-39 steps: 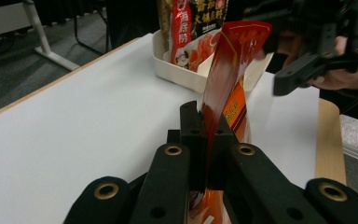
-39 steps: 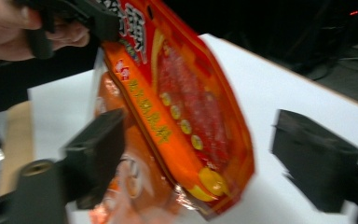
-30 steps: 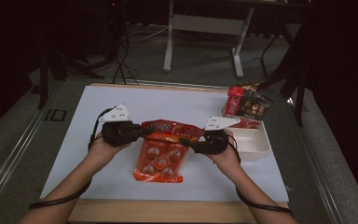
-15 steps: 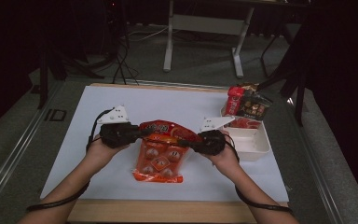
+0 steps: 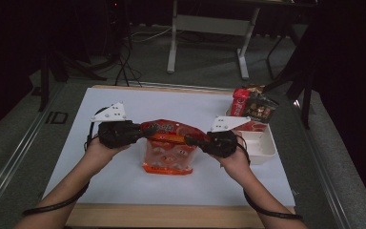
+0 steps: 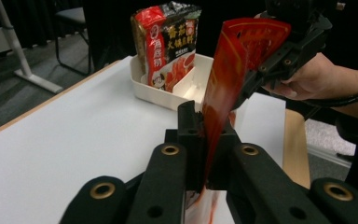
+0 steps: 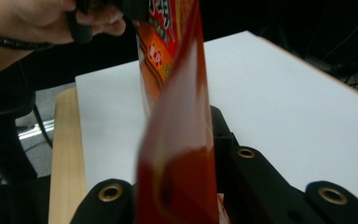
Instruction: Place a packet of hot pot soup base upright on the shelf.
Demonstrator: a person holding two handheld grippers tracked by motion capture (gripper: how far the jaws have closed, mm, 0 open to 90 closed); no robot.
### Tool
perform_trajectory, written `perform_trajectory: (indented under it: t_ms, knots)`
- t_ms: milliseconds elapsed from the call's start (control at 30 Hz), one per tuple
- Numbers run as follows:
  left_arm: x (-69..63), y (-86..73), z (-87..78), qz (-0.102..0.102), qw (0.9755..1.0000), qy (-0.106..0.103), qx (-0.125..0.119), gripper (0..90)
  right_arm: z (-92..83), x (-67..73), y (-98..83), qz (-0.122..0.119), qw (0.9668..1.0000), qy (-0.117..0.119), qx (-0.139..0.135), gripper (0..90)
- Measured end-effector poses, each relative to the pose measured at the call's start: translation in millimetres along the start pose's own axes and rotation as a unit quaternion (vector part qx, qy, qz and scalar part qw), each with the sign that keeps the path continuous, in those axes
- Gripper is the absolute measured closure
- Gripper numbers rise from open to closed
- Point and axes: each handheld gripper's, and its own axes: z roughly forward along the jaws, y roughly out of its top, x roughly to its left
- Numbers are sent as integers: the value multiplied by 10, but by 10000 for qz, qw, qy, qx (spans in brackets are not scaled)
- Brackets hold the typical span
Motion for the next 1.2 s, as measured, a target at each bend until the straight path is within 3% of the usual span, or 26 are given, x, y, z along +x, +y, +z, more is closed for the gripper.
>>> perform_trajectory:
  t_ms: [100,267,367,400,467,533,600,767,833,900,1100,1200]
  knots:
    - [34,-5,11,-66,9999,-41,-73,845,-26,8,43,-70,10000,-63,13,900]
    - [68,-30,41,-78,9997,-53,-226,719,-97,56,169,-281,9995,-128,42,900]
    - [69,-37,51,-144,9992,-104,-351,567,-105,92,210,-449,9987,-210,132,900]
    - [61,-44,57,-138,9993,-2,-356,489,-108,96,217,-461,9986,-220,157,900]
    - [66,-72,68,-164,9993,66,-321,363,-125,105,231,-516,9982,-277,154,900]
    - [86,-121,78,-313,9991,3,-298,252,-156,92,250,-491,9984,-266,111,900]
    - [89,-174,86,-350,9991,100,-231,147,-187,78,271,-465,9985,-286,72,900]
    - [103,-302,104,-462,9989,7,-90,70,-257,62,338,-419,9987,-305,12,900]
    - [100,-347,105,-496,9987,-18,-143,68,-282,50,365,-389,9988,-302,-11,900]
    - [93,-384,106,-480,9988,78,-86,29,-308,44,392,-393,9987,-329,-29,900]
    - [72,-563,64,-642,9974,100,-308,25,-405,34,474,-401,9983,-407,-128,900]
    - [62,-669,40,-662,9973,175,-271,25,-468,20,518,-418,9980,-447,-172,900]
